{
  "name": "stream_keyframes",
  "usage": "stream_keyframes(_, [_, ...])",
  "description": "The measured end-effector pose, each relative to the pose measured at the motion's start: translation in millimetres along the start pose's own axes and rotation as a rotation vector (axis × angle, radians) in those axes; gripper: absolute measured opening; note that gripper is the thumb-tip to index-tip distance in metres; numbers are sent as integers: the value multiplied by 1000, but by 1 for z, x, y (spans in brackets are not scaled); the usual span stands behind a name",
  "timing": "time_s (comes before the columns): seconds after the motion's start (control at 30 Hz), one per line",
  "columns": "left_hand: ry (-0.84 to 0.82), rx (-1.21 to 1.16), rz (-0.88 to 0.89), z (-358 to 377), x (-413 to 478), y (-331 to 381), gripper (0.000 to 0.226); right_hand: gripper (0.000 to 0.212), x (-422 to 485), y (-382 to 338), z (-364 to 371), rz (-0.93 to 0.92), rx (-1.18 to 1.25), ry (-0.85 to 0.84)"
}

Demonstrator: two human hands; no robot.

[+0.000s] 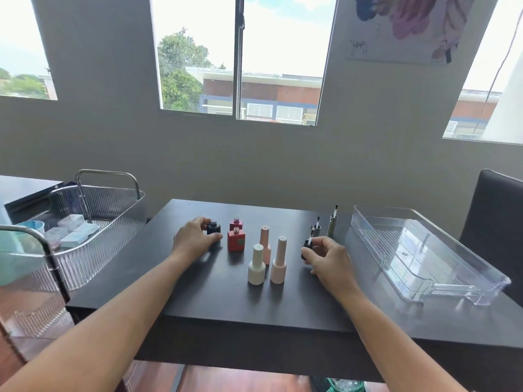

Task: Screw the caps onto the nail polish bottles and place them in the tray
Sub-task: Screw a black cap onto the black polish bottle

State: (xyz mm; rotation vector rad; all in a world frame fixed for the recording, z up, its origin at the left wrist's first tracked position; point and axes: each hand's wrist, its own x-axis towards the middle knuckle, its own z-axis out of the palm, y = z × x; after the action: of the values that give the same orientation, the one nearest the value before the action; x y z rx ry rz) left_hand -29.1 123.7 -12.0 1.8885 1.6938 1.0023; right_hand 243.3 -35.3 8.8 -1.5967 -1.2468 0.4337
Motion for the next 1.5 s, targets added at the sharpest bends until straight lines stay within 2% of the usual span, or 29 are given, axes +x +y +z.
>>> stream_keyframes(0.17, [43,-228,-47,-9,-12,4,39,8,0,2,-3,-7,41,-8])
stream_keyframes(0.27, [68,-411,-26,-23,-32,13,33,22,0,1,-5,-10,85,-17])
stream_keyframes(0.43, [24,-600,80,-47,-77,41,34,29,0,-17,-12,-53,158,-11])
stream_keyframes(0.63, [-120,-558,197,-50,-105,72,39,23,-13,-55,-17,-166,299,-68])
stream_keyframes(0.87, [-103,-450,297,-45,-118,84,41,21,-27,-69,-16,-212,277,-121])
stream_keyframes(1.2, [-88,-363,329,-45,-121,91,43,20,-32,-75,-17,-207,214,-136])
stream_keyframes(1.4, [-56,-301,351,-42,-122,90,49,25,-34,-80,-18,-218,215,-134])
stream_keyframes(1.5, [-52,-317,329,-41,-122,91,46,32,-35,-84,-18,-238,203,-141])
